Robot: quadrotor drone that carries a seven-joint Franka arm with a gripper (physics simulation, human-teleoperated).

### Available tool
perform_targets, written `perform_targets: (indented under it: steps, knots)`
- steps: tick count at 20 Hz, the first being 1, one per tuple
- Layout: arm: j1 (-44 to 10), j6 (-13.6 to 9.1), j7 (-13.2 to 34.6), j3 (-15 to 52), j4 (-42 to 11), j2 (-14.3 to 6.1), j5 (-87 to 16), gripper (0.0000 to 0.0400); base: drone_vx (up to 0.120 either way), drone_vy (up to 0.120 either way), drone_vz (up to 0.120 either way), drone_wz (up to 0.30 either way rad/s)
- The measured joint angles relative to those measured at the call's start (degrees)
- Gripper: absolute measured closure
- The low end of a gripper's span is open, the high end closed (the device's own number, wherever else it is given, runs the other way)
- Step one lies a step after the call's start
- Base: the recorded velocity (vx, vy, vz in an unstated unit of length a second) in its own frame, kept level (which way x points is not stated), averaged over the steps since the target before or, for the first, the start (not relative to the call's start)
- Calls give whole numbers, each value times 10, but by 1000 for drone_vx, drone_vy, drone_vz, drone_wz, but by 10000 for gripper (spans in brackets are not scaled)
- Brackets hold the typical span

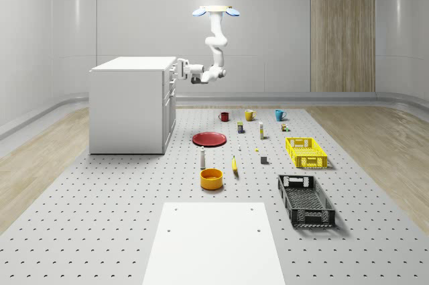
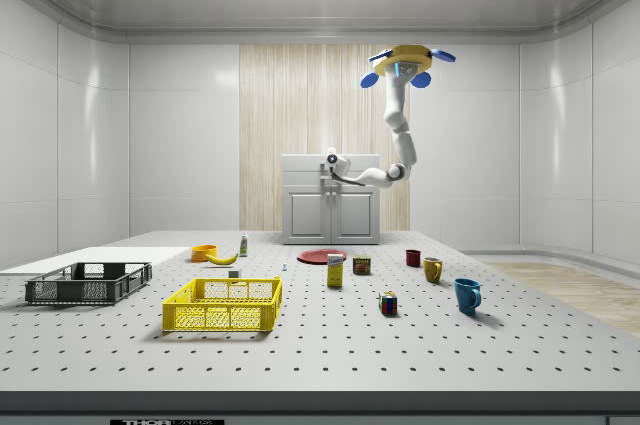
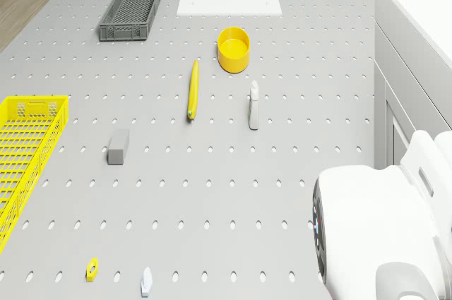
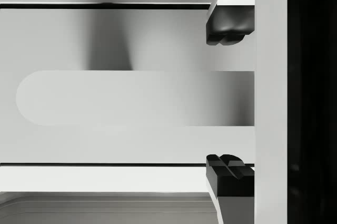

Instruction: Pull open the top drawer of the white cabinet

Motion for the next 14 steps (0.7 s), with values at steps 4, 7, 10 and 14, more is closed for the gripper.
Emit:
perform_targets:
  steps: [4,7,10,14]
  knots:
    - [-6,-1,2,5,1,-1,0,95,0,0,0,0]
    - [-10,-2,3,9,2,-1,0,95,0,0,0,0]
    - [-14,-3,4,12,2,-1,1,95,0,0,0,0]
    - [-19,-4,4,16,1,-1,2,95,0,0,0,0]
